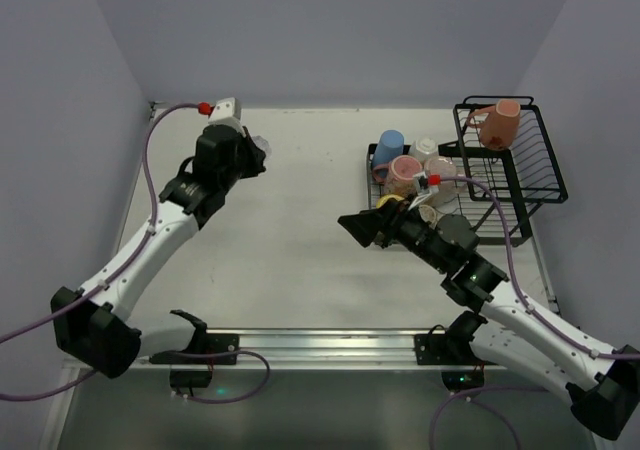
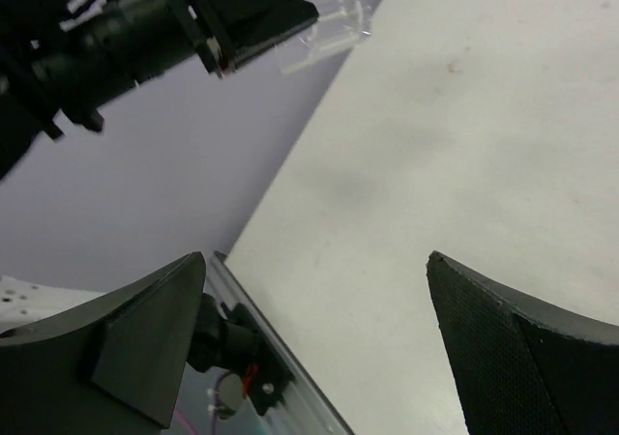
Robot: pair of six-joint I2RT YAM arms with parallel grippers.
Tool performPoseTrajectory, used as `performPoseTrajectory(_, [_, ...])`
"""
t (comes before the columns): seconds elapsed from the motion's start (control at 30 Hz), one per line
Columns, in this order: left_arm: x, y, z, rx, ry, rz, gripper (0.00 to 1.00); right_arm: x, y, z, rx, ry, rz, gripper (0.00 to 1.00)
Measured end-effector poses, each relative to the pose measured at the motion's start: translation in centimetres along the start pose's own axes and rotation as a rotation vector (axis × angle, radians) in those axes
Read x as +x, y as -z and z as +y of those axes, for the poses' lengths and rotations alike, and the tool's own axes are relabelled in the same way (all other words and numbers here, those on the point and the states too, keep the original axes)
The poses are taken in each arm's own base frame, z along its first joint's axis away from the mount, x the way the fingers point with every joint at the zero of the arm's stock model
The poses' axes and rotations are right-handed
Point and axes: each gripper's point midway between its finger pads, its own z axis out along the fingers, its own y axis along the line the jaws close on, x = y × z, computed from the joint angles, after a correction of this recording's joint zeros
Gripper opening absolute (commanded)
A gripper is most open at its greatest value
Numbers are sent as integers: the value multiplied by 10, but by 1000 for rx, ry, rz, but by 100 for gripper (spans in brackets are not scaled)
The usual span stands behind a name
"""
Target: Unload the cups from the dish rack
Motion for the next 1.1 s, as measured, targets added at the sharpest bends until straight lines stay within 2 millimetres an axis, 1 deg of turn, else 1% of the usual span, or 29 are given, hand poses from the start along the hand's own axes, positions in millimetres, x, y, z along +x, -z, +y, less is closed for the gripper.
performPoseTrajectory(0.03, [-3,-10,17,-64,-23,20,0,2,3,-7,31,20,9,99])
performPoseTrajectory(0.1, [-2,-29,61,-207,-55,80,0,11,8,-21,90,58,42,99])
performPoseTrajectory(0.17, [9,-42,105,-334,-72,165,0,22,12,-36,144,88,94,99])
performPoseTrajectory(0.23, [27,-54,141,-436,-82,264,0,36,16,-51,198,113,158,99])
performPoseTrajectory(0.3, [47,-63,166,-504,-96,368,0,47,22,-63,239,134,212,99])
performPoseTrajectory(0.37, [65,-69,184,-550,-105,458,0,54,27,-70,264,152,247,99])
performPoseTrajectory(0.47, [79,-73,200,-590,-113,541,0,58,32,-74,279,172,271,99])
performPoseTrajectory(0.57, [83,-77,215,-626,-120,589,0,58,36,-75,281,187,278,99])
performPoseTrajectory(0.63, [82,-80,225,-652,-120,603,12,58,37,-75,280,194,279,99])
performPoseTrajectory(0.67, [82,-81,230,-664,-124,611,24,58,38,-75,281,197,280,99])
performPoseTrajectory(0.77, [84,-80,241,-692,-138,629,41,58,38,-75,281,204,282,99])
performPoseTrajectory(0.83, [84,-79,244,-700,-141,632,45,58,38,-76,281,208,282,99])
performPoseTrajectory(0.9, [82,-79,244,-701,-142,629,46,58,38,-76,281,211,283,99])
performPoseTrajectory(1.0, [81,-78,246,-701,-139,628,53,57,39,-76,284,216,286,99])
performPoseTrajectory(1.03, [80,-78,247,-699,-134,628,57,56,39,-76,289,219,287,99])
performPoseTrajectory(1.07, [79,-78,247,-697,-131,626,65,53,39,-74,294,222,285,99])
performPoseTrajectory(1.1, [77,-77,246,-689,-126,620,69,49,40,-73,302,229,278,99])
